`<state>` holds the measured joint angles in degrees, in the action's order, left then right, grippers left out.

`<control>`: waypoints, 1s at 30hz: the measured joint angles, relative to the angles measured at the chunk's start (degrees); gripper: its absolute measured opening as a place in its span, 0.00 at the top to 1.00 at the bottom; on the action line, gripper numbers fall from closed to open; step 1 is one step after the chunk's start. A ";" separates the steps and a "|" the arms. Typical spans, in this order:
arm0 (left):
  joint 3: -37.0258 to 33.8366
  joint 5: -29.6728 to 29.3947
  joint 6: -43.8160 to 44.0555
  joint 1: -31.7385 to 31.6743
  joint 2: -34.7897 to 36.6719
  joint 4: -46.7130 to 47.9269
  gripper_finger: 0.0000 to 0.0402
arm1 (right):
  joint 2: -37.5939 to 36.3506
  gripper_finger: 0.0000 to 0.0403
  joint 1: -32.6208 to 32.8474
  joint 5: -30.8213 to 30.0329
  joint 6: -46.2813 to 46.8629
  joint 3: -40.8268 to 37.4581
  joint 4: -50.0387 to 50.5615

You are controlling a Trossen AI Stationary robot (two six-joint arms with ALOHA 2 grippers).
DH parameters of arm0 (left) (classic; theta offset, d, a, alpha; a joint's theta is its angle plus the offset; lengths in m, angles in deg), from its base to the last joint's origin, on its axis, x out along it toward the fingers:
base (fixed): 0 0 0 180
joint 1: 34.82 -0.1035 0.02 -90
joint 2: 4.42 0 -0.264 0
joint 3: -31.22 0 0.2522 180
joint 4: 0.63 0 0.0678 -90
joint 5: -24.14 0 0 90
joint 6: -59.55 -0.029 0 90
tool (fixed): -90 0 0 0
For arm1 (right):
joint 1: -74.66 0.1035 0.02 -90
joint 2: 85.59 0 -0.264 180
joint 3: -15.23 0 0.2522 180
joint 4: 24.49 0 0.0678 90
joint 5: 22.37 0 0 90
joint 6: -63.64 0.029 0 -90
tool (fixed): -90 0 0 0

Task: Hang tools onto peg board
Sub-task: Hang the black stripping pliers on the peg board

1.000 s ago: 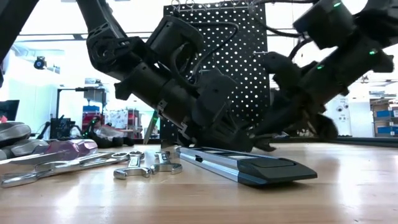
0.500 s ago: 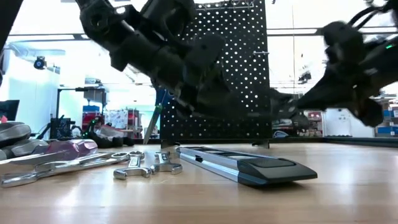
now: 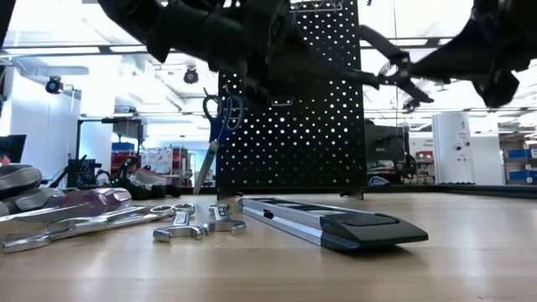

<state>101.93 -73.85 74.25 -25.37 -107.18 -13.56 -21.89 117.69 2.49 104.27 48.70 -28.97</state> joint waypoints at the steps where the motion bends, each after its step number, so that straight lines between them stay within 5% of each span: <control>1: 0.00 0.14 -0.21 0.00 0.51 -0.05 0.61 | 0.02 1.00 0.00 0.09 -1.68 0.47 -0.16; 17: 0.20 2.53 -2.27 -0.07 3.68 -5.79 0.61 | 0.44 1.00 2.58 0.70 -21.02 6.51 -4.90; 30: 3.73 4.15 -7.17 -0.15 3.70 -11.59 0.62 | 0.55 1.00 2.99 5.60 -21.32 6.93 -4.81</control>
<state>105.66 -69.69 67.08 -25.52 -103.48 -25.14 -21.34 120.68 8.09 82.95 55.63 -33.78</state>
